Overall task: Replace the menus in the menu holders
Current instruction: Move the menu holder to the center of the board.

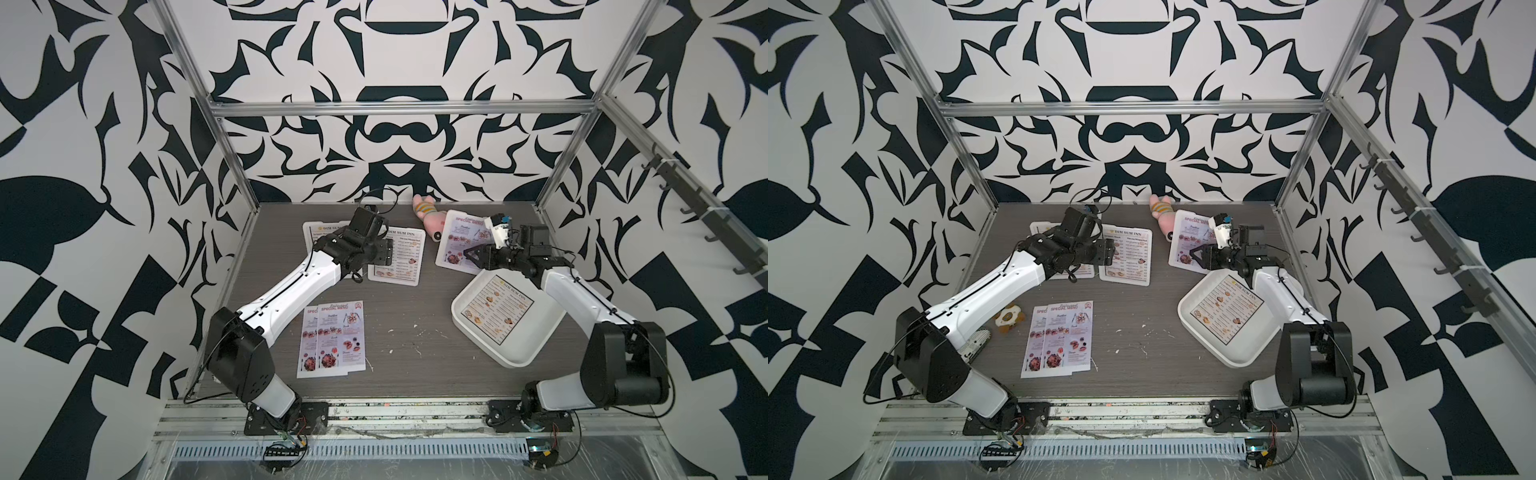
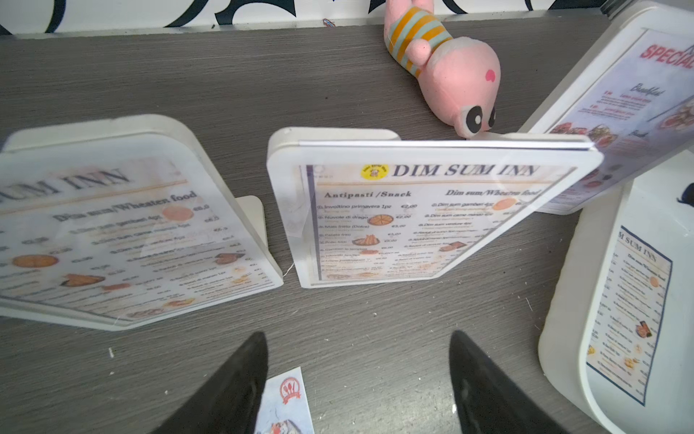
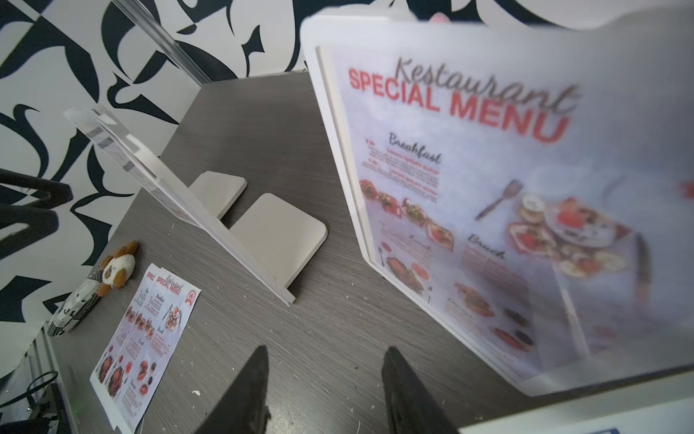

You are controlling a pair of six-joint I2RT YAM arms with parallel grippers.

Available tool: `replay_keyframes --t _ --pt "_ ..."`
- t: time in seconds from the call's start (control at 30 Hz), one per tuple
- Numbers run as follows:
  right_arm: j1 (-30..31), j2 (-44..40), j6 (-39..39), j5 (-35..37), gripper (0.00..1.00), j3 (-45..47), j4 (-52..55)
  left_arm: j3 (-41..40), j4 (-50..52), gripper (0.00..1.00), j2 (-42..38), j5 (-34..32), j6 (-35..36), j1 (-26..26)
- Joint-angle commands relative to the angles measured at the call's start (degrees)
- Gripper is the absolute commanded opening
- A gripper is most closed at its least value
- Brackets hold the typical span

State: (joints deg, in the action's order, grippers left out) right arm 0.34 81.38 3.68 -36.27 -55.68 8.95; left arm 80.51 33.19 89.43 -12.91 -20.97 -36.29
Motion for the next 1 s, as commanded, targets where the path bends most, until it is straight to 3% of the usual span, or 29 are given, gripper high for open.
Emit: replay_keyframes --t 0.0,0.17,0.5,0.73,0.97 --pt "-3.5 -4.3 -0.2 7.4 0.60 -0.1 -0.6 -1.1 -0.1 0.78 -1.9 -0.8 0.9 0.1" --pt "-9.5 -1.3 0.2 6.5 0.69 0.1 -3.8 0.5 0.1 0.78 -0.3 -0.3 1.3 0.2" --pt "-10.1 13.5 -1.7 -10.4 0.71 -6.9 -15.7 3.7 1.6 0.79 2.5 -1.8 2.5 0.4" --pt "-8.8 11.8 -1.4 -16.2 0.61 -5.3 -14.7 4.0 1.5 0.79 3.6 -1.8 2.7 1.3" --pt "-2.9 4.5 -1.5 -9.4 0.45 -0.8 -9.5 3.8 0.0 0.79 3.5 -0.4 2.9 1.4"
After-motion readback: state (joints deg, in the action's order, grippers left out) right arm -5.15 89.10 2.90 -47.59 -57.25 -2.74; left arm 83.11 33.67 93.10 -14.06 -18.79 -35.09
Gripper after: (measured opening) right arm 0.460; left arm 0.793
